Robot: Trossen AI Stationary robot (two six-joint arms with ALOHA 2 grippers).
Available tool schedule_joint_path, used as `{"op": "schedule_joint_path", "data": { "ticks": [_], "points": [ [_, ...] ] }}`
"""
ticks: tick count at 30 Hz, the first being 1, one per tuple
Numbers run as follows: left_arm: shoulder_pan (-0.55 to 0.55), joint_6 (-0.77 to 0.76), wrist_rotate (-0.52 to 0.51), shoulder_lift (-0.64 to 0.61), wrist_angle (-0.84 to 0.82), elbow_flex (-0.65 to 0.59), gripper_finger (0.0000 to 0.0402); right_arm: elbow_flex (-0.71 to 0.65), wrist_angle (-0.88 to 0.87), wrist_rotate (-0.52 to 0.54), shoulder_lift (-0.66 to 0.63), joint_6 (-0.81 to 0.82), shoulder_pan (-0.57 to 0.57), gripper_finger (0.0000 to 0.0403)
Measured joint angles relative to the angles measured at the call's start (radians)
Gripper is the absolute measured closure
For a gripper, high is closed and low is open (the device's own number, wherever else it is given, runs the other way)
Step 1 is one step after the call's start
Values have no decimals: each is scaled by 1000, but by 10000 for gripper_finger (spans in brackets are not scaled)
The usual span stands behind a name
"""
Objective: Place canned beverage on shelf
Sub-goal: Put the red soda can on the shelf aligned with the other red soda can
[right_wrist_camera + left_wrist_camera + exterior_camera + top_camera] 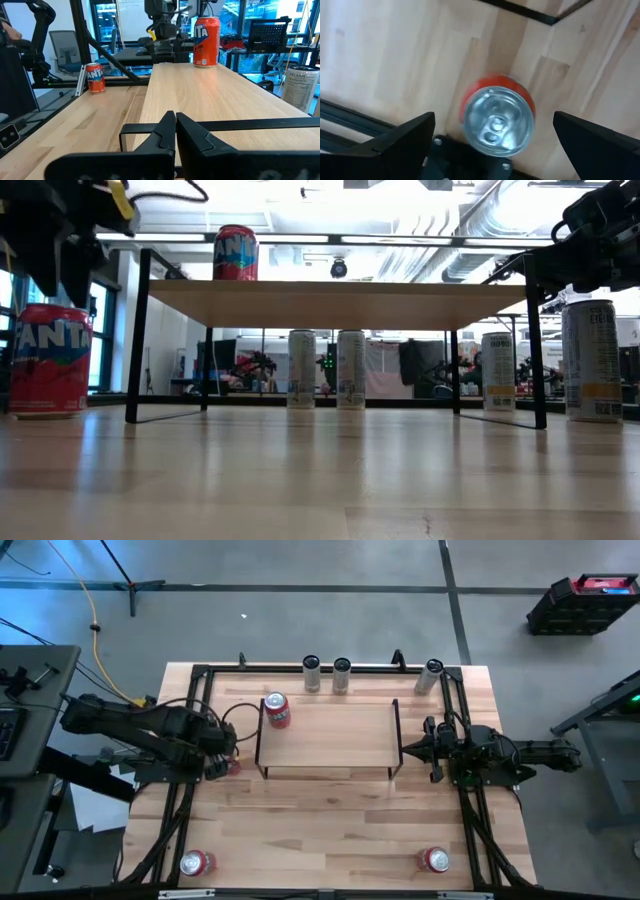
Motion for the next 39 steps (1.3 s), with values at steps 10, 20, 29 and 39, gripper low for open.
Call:
{"op": "schedule_joint_path", "data": {
  "ticks": [10, 20, 29, 39],
  "points": [
    [48, 3, 19, 2, 73, -125, 2, 0, 0, 0, 0, 0, 0, 402],
    [167, 22, 76, 1, 151, -174, 2, 0, 0, 0, 0, 0, 0, 402],
    [166, 87, 83, 1, 173, -174, 15, 0, 0, 0, 0, 0, 0, 402],
    [165, 90, 101, 1, 176, -174, 50, 0, 0, 0, 0, 0, 0, 402]
  ]
}}
